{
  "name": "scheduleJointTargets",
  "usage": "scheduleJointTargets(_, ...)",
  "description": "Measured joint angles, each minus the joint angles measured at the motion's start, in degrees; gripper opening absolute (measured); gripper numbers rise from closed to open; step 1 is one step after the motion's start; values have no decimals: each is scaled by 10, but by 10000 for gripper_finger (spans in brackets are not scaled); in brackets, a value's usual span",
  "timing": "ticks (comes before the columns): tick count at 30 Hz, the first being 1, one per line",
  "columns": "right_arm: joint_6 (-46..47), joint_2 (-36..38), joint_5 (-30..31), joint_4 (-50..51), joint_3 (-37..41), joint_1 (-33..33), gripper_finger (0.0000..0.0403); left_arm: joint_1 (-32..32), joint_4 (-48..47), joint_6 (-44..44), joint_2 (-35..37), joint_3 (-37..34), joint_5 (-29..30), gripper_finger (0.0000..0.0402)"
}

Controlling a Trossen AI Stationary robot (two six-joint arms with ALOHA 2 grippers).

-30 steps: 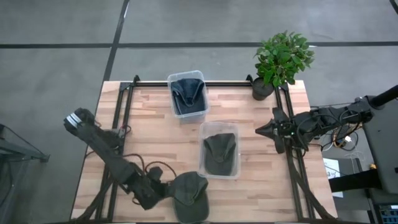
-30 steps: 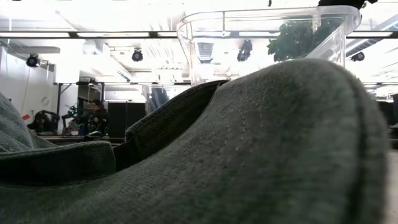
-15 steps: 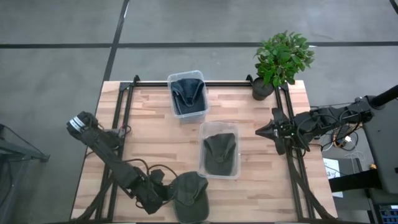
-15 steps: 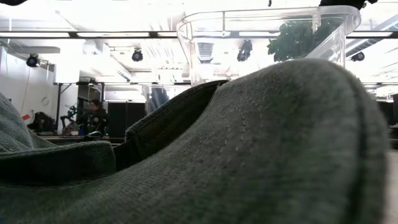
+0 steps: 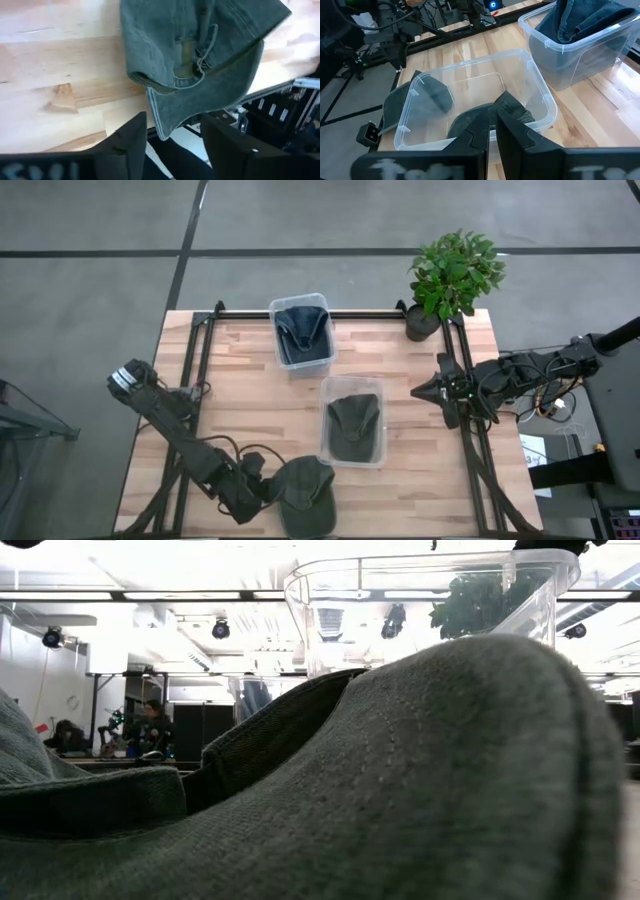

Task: Pick & Place hat
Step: Put the black cap into the bottom transparent bin

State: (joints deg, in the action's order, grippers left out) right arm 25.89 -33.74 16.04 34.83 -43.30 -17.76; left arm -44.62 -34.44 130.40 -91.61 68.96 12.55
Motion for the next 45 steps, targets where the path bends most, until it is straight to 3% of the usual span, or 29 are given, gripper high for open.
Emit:
scheduleJointTargets(4, 0, 0, 0, -1, 0, 0, 27, 3, 7, 42, 0, -7, 0, 204)
scheduleJointTargets(11, 0, 0, 0, -4, 0, 0, 27, 3, 45, 40, -33, 16, -2, 208)
scheduleJointTargets(17, 0, 0, 1, -11, 0, 0, 27, 3, 19, 57, -84, 37, -65, 208)
scheduleJointTargets(25, 3, 0, 1, -11, 0, 0, 27, 3, 22, 58, -123, 39, -56, 208)
scheduleJointTargets(33, 7, 0, 1, -12, 0, 0, 27, 8, 25, 53, -144, 39, 0, 208)
scheduleJointTargets(45, 7, 0, 0, -11, 0, 0, 27, 23, 76, 62, -197, 38, -42, 208)
